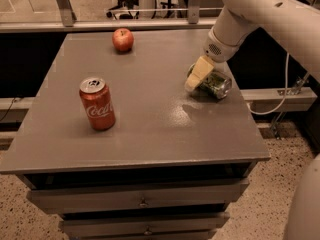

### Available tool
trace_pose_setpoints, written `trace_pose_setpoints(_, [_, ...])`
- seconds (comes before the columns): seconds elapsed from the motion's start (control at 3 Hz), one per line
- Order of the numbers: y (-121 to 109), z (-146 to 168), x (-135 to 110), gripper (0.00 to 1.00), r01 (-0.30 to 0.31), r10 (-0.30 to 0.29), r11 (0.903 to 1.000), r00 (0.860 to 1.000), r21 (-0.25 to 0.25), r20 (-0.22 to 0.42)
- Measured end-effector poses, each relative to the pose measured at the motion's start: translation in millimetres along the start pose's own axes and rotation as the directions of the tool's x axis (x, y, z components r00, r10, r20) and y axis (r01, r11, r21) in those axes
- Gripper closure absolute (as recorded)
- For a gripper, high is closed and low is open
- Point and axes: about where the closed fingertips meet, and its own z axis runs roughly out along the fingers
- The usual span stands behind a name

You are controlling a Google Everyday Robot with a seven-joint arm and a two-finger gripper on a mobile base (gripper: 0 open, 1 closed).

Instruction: Place green can upright

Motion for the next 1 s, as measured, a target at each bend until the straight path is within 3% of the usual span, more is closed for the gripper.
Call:
trace_pose_setpoints(0.33, [-4.7,10.1,6.0,0.18,-0.029,0.031,0.9993,0.997,0.024,-0.068])
trace_pose_setpoints(0.67, [-6.7,9.5,4.0,0.41,-0.039,0.042,0.9985,0.995,0.040,-0.090])
trace_pose_setpoints(1.0, [-7.5,-4.4,-5.1,0.72,-0.039,0.042,0.9980,0.997,0.049,-0.063])
